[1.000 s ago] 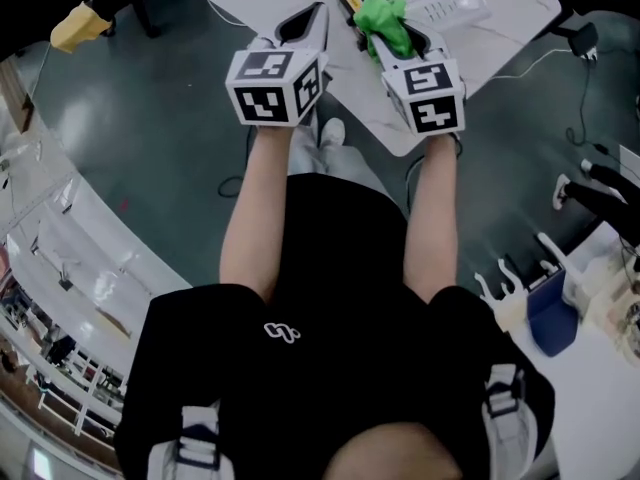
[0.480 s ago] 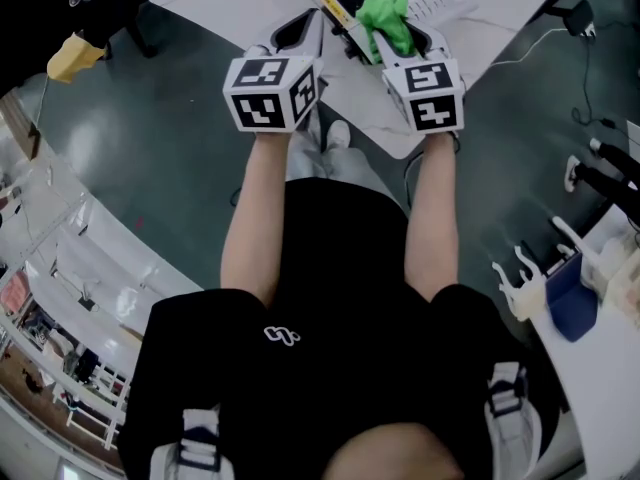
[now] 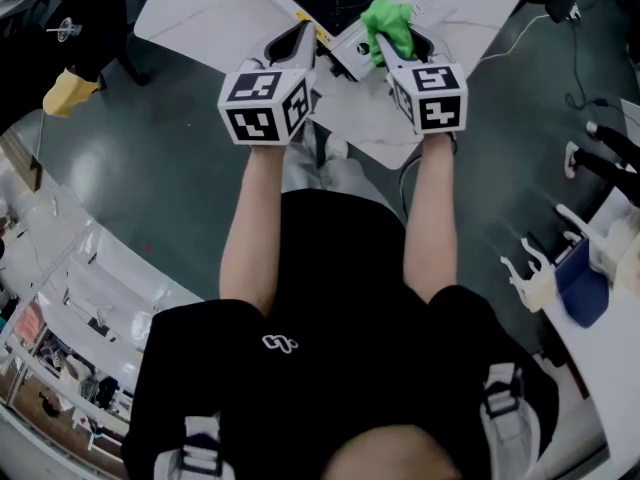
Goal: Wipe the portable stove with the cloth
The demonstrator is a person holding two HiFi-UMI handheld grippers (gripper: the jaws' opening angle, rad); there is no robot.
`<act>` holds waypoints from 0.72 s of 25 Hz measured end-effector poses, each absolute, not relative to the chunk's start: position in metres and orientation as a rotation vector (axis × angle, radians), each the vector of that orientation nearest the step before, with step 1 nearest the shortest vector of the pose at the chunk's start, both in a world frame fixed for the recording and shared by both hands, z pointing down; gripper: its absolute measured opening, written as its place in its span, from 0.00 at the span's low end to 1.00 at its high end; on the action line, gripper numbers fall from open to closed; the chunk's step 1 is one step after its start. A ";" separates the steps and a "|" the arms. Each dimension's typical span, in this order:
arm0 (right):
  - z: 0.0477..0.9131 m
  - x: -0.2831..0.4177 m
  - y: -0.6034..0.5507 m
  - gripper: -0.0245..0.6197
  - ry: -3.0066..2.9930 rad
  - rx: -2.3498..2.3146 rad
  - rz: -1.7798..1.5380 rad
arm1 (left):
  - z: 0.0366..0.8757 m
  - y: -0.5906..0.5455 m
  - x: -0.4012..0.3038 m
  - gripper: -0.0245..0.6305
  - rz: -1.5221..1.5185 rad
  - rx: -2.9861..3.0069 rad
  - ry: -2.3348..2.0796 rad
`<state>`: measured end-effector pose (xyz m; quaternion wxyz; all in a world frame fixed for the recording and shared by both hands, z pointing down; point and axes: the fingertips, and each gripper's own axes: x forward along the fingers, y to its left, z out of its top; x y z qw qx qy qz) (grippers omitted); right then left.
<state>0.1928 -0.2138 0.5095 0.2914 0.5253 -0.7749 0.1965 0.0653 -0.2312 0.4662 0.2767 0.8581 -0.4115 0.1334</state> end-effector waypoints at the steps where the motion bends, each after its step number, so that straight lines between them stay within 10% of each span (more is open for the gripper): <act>1: 0.510 0.199 -0.217 0.25 -2.061 1.424 0.530 | 0.466 -0.233 0.066 0.03 0.359 2.308 -1.099; 18: 0.511 0.272 -0.261 0.25 -1.951 1.643 0.607 | 0.461 -0.283 0.073 0.03 0.334 2.354 -1.002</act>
